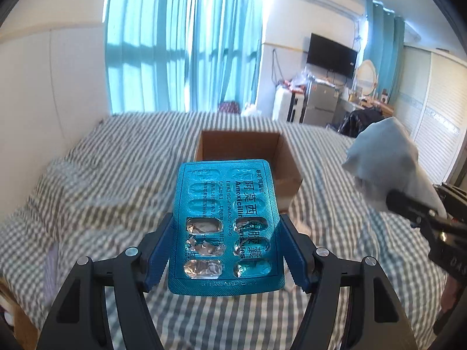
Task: Organize objects
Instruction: 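Carry blister pack and sock into the box and open both tools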
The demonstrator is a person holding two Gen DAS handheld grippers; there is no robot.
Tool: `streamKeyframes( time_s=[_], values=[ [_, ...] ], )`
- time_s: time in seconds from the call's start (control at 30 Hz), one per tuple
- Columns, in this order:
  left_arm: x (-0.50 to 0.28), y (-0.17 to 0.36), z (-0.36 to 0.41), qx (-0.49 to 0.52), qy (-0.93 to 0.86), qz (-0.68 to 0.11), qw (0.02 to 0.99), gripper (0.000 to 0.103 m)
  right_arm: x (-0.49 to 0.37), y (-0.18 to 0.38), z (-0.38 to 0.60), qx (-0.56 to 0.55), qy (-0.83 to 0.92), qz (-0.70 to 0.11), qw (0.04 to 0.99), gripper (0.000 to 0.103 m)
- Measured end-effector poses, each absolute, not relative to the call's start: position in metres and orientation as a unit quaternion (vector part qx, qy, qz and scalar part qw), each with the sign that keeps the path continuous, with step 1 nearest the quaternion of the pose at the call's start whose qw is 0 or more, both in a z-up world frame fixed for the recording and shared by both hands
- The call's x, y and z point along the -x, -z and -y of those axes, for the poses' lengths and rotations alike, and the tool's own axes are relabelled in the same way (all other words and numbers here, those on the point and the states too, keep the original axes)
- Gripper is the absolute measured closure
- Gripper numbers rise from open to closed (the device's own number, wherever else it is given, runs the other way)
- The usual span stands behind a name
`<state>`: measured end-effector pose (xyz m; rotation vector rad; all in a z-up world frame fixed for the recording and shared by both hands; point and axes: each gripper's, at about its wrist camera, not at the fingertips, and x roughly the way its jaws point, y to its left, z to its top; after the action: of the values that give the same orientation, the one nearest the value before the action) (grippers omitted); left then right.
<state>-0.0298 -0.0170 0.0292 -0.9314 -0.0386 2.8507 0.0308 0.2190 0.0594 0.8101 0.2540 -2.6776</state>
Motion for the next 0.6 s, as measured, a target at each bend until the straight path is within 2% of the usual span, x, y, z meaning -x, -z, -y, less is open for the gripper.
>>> streamKeyframes(
  time_s=[0.27,0.6],
  values=[
    [0.081,-0.06,0.008,0.281,-0.956,0.008,0.077,0.033,0.015,-0.088,-0.215,-0.268,0.942,-0.087,0.179,0.065],
    [0.162,-0.062,-0.005,0.279,-0.957,-0.001,0.076,0.033,0.104,-0.098,-0.218,-0.261,0.945,-0.072,0.182,0.065]
  ],
)
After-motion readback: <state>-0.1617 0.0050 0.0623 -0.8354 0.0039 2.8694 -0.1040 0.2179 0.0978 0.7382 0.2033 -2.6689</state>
